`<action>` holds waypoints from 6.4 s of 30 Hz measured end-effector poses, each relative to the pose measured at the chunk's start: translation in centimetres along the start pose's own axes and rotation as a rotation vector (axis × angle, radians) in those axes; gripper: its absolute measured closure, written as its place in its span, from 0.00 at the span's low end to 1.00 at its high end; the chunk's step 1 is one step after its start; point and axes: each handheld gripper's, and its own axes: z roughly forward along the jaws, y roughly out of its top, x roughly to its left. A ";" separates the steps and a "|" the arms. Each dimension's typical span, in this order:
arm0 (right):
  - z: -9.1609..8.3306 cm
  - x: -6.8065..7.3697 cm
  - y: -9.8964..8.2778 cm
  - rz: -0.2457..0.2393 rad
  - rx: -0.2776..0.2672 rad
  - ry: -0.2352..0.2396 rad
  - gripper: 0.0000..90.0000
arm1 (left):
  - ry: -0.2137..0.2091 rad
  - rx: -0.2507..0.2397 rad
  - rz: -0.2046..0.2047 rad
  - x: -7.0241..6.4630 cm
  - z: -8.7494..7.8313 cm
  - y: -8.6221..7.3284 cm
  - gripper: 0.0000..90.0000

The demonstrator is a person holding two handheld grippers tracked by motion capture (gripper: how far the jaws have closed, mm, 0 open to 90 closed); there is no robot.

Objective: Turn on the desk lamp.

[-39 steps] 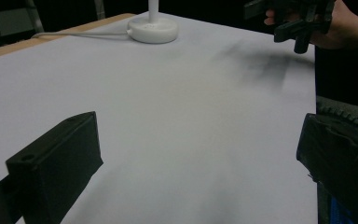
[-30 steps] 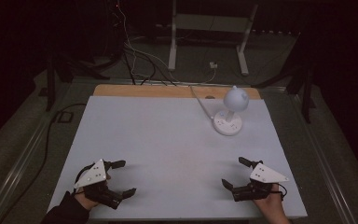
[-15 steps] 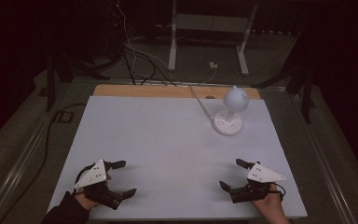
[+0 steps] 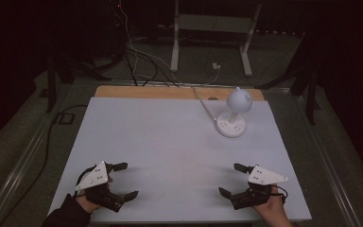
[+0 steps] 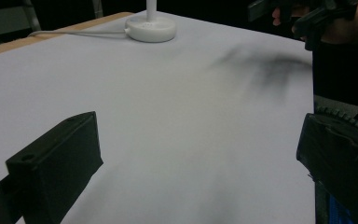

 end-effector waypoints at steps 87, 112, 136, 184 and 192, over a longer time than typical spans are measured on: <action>1.1 -18.0 4.0 0.166 -0.102 -0.273 0.00 | 0.006 0.000 0.000 0.2 0.1 0.1 0.00; 4.2 -21.0 2.9 0.281 -0.043 -0.405 0.52 | 0.019 -0.006 -0.005 0.2 0.0 0.1 0.00; 6.3 -22.9 1.5 0.448 -0.049 -0.338 1.00 | 0.017 -0.002 -0.011 0.2 0.1 0.0 0.00; 8.6 -23.0 1.3 0.429 -0.003 -0.373 1.00 | 0.008 -0.001 -0.008 0.2 0.2 0.0 0.00; 8.6 -23.1 1.3 0.428 -0.001 -0.375 1.00 | 0.007 0.000 -0.010 0.2 0.2 0.0 0.00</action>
